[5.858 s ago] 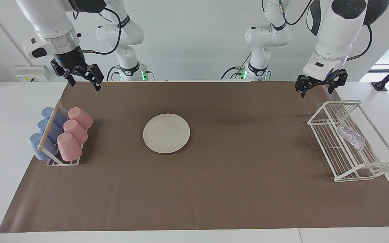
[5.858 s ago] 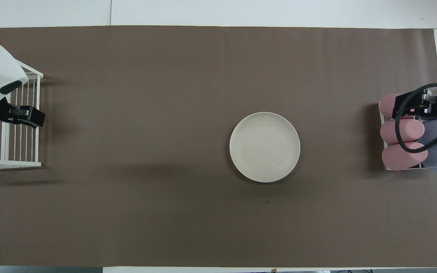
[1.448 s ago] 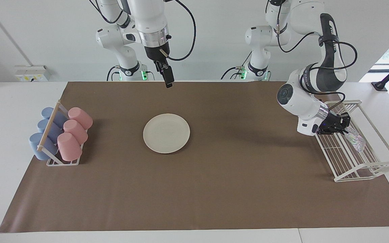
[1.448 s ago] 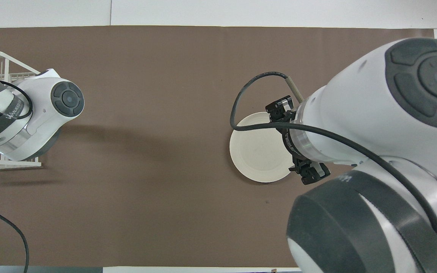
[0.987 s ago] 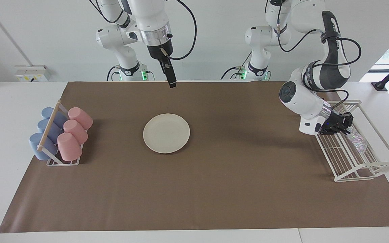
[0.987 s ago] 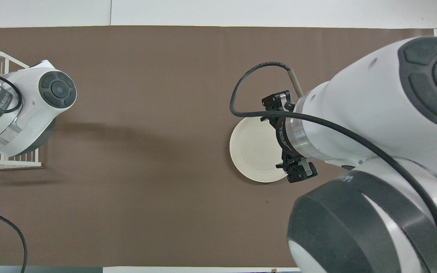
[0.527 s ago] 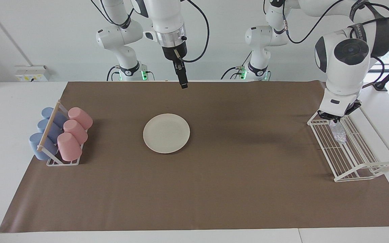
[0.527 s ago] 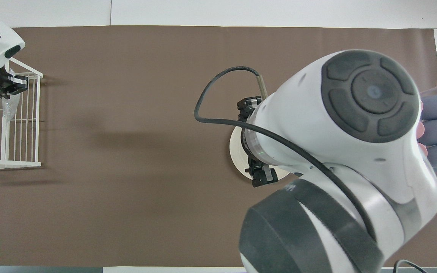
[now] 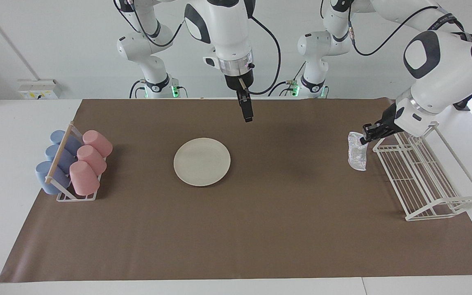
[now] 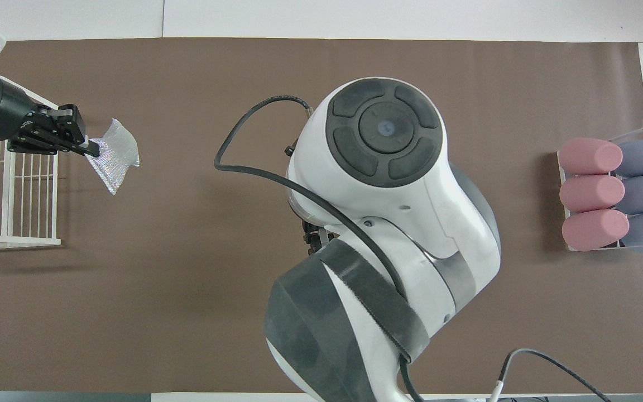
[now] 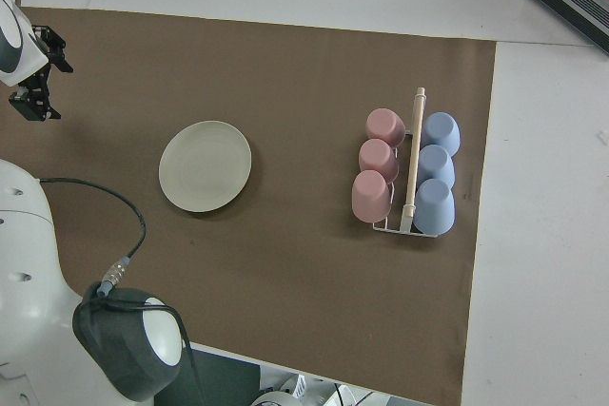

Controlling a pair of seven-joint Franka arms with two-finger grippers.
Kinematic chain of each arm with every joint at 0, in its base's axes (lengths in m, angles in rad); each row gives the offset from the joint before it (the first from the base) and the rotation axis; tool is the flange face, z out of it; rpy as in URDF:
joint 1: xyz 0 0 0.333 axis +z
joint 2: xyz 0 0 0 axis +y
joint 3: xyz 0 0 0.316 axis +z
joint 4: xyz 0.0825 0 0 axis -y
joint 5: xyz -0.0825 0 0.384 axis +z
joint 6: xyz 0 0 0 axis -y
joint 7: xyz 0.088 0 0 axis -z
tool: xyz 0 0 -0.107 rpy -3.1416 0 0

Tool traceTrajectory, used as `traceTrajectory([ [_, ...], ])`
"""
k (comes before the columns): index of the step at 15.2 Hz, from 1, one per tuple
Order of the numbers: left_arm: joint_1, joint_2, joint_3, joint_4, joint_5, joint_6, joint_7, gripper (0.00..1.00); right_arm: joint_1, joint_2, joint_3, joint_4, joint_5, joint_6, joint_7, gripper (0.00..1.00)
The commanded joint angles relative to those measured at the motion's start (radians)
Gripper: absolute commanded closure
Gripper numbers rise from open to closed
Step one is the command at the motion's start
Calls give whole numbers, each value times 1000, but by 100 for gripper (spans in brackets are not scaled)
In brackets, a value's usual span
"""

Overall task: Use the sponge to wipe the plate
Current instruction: 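Pull the white cloth from the rack with the left gripper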

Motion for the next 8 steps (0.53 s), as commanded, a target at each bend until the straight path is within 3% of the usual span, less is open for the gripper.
traceTrajectory([
  [1,21,13,-3,7,-197,-62,13,100,5,-32,5,-62,-11,10,-31,0],
  [4,47,13,-6,-92,-377,-65,75,100,45,-6,5,-62,-11,85,-26,0],
  [8,33,-5,-18,-198,-521,-79,202,100,53,40,5,-59,1,200,35,1],
])
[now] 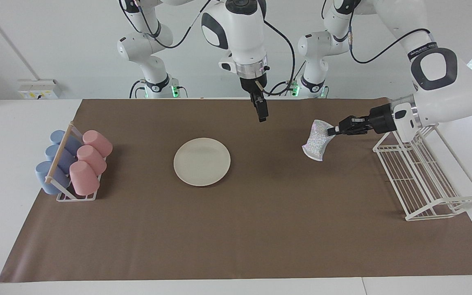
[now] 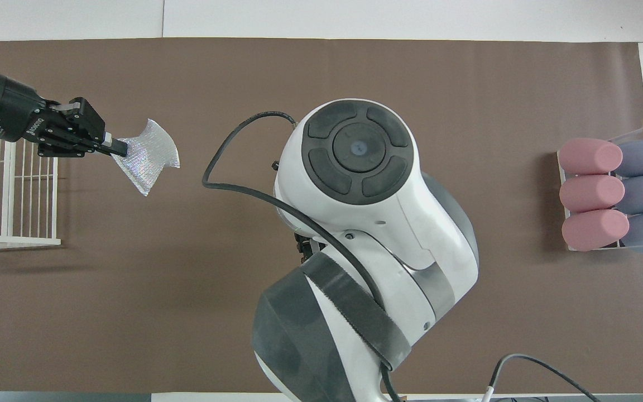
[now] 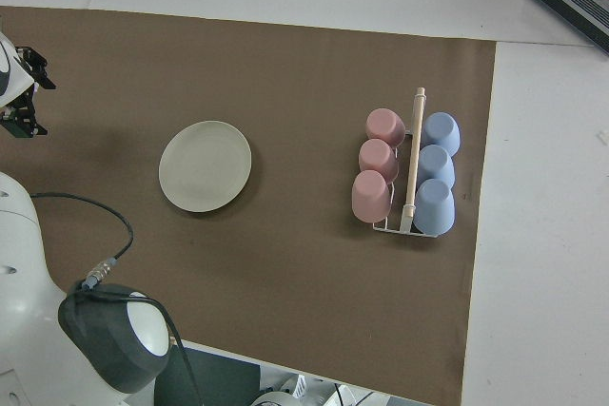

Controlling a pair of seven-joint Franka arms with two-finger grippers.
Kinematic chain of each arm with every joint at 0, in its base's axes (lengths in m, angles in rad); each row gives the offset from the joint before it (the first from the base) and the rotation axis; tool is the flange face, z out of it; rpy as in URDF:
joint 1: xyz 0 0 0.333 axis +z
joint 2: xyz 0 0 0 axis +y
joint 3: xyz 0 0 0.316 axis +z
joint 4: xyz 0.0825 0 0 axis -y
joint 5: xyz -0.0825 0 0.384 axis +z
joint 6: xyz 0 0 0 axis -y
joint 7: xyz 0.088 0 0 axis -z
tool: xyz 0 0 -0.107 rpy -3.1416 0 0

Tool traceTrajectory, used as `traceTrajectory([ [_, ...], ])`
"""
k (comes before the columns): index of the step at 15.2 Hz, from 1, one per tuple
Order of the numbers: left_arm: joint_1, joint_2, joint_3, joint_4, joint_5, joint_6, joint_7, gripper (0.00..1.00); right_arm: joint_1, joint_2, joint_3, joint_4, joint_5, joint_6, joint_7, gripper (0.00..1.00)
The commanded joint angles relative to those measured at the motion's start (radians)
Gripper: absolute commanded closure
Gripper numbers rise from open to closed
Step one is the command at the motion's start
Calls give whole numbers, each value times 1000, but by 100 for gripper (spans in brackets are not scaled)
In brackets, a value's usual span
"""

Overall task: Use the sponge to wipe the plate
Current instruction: 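Pull the white cloth from the rack with the left gripper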

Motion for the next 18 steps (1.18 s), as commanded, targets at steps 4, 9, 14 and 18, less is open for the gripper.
traceTrajectory([
  [4,-2,-13,-8,-143,-164,-102,254,100,5,29,4,-14,-35,176,26,3],
  [9,-5,22,-9,-235,-298,-114,369,100,39,9,5,-83,-38,213,-53,0],
  [14,-40,90,-23,-180,-300,-159,388,100,43,-16,7,-151,-23,262,-61,0],
  [18,-53,110,-35,-149,-295,-203,388,100,43,-26,7,-189,-23,317,-61,0],
])
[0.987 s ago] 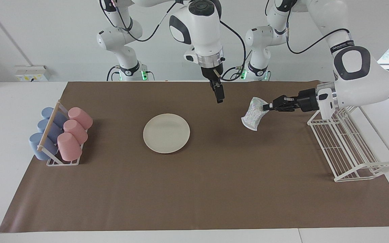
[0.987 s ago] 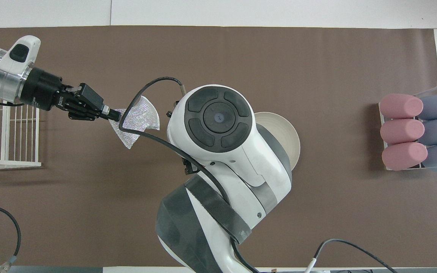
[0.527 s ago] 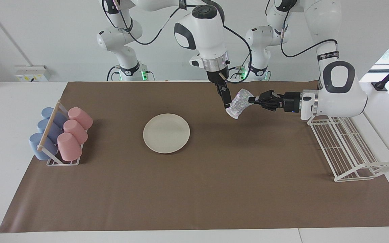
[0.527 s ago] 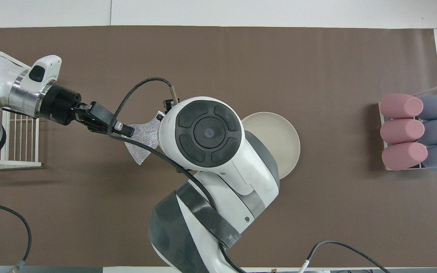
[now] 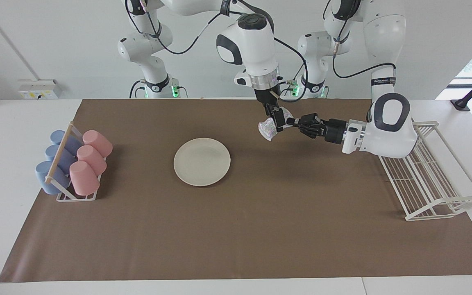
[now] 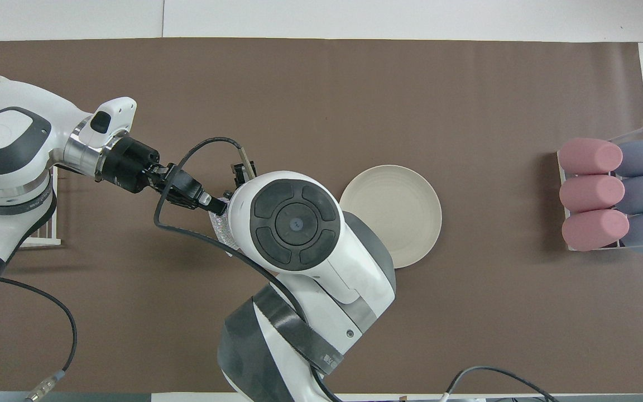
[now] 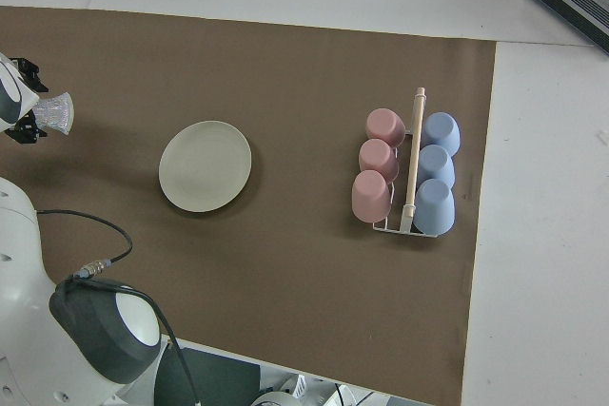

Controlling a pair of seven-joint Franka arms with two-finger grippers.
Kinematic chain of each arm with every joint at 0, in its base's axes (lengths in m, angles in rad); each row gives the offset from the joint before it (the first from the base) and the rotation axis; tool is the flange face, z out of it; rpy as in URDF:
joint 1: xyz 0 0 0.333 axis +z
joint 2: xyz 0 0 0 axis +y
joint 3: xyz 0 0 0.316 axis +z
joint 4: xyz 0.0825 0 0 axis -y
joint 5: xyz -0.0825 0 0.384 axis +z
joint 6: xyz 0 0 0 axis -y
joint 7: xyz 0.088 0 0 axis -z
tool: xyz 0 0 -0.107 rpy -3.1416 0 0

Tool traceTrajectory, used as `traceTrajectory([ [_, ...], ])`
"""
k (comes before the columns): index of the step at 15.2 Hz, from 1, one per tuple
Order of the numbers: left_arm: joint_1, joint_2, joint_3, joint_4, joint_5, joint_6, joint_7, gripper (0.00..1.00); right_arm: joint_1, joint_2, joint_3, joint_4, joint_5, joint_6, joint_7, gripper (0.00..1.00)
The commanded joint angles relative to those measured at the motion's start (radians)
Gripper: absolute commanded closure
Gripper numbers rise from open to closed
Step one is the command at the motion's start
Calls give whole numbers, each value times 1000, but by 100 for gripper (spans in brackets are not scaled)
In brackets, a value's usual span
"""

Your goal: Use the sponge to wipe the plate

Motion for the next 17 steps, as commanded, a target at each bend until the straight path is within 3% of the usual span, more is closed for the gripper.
traceTrajectory([
  [1,-7,35,-3,56,-10,-67,9,100,-9,-42,5,-76,2,48,-24,0],
  [3,-9,35,-1,58,-12,-74,9,100,-11,-44,5,-80,2,50,-26,14],
  [5,-9,37,-1,61,-10,-72,9,100,-11,-44,3,-81,0,50,-30,22],
  [17,-7,34,0,62,-6,-75,7,100,-12,-84,3,-80,-15,-42,-70,21],
])
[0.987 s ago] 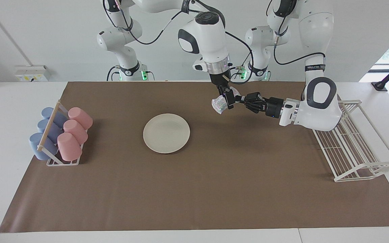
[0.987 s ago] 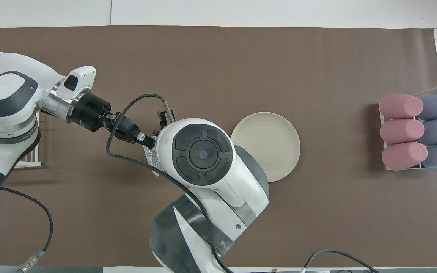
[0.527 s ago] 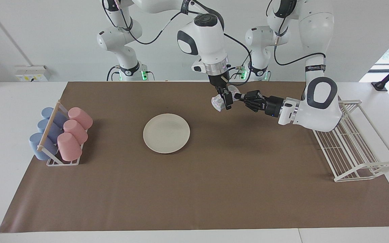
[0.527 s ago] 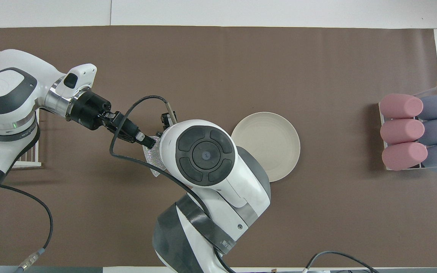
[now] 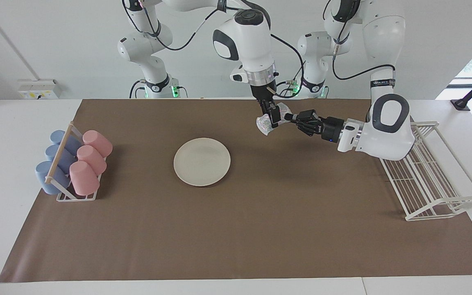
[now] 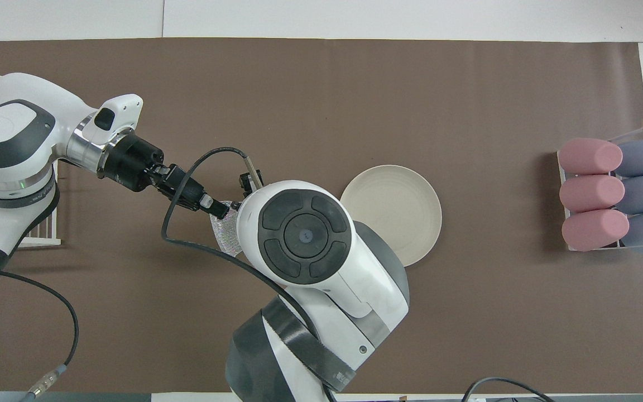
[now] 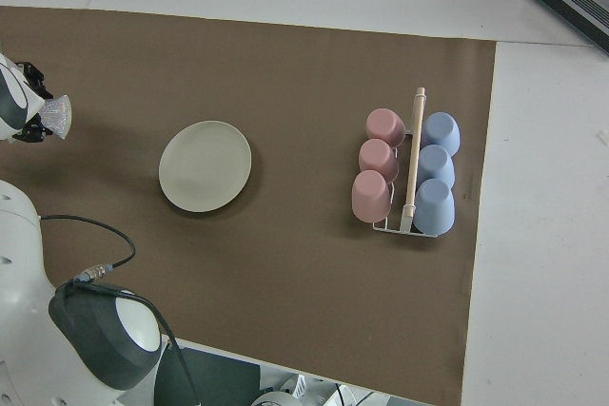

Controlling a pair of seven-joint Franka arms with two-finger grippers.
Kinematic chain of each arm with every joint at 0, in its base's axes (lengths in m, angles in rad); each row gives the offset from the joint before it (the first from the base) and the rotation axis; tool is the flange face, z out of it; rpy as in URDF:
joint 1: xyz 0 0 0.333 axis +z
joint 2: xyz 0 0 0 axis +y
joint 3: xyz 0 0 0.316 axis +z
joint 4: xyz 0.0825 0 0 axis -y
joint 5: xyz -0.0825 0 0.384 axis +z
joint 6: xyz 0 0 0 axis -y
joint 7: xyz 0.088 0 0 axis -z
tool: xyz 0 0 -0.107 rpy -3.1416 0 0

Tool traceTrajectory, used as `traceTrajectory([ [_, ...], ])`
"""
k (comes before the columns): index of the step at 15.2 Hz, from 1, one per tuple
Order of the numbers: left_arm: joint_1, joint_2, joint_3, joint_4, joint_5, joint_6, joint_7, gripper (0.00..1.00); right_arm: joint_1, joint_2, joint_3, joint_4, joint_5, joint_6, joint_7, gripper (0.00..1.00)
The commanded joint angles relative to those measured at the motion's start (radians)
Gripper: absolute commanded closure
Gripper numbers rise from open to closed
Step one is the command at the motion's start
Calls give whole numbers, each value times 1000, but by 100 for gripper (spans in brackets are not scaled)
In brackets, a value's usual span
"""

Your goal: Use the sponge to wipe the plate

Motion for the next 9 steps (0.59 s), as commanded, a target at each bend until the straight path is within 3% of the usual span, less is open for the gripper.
traceTrajectory([
  [1,-6,16,8,24,-4,-27,7,100,-12,-29,4,-40,-11,7,-33,21],
  [7,-2,16,8,25,1,-35,6,100,-12,-46,4,-92,-9,44,-59,21],
  [8,-3,16,9,25,-1,-35,4,100,-13,-46,4,-91,-9,45,-61,28],
  [9,-3,16,8,25,-1,-35,4,100,-15,-44,4,-88,-8,45,-59,51],
])
